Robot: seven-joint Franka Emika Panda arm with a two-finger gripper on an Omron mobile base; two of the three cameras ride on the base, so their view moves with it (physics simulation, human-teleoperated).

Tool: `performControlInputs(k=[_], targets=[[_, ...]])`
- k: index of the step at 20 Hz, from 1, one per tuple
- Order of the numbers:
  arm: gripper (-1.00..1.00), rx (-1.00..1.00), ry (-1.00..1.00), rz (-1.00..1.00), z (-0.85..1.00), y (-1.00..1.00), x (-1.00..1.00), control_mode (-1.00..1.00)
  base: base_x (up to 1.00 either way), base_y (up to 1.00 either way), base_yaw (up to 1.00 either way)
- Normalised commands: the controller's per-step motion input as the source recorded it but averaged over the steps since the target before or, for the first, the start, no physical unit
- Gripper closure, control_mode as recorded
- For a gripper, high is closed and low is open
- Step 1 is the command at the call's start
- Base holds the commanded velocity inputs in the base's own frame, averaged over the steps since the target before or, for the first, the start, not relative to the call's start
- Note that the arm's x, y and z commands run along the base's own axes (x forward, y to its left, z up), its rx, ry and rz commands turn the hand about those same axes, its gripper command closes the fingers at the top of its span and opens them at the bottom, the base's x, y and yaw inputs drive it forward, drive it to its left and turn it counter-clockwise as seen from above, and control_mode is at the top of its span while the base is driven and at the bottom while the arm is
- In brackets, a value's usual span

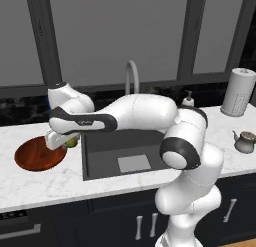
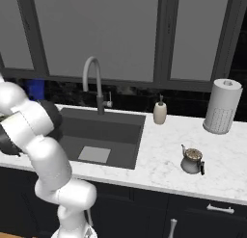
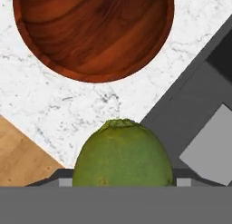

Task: Pick the lime from the sink and place it in the bowl. Then pick the bowl and place it in the microwave. Then close the microwave door and press the start button.

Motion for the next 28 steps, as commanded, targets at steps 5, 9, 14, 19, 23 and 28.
performControlInputs(k=[5, 9, 14, 19, 23, 28], targets=[[1.0, 0.0, 0.0, 0.22, -0.45, 0.69, 0.61, -1.0, 0.0, 0.0, 0.0], [1.0, 0.0, 0.05, 0.07, -0.26, 0.54, 0.62, -1.0, 0.0, 0.0, 0.0], [-1.0, 0.0, 0.09, 0.0, -0.36, 0.46, 0.55, -1.0, 0.0, 0.0, 0.0], [-1.0, 0.0, 0.04, 0.0, -0.26, 0.13, 0.44, -1.0, 0.0, 0.0, 0.0], [-1.0, 0.03, 0.0, 0.0, 0.0, -0.16, 0.06, -1.0, 0.0, 0.0, 0.0], [-1.0, 0.13, 0.0, 0.0, 0.0, -0.46, -0.09, -1.0, 0.0, 0.0, 0.0]])
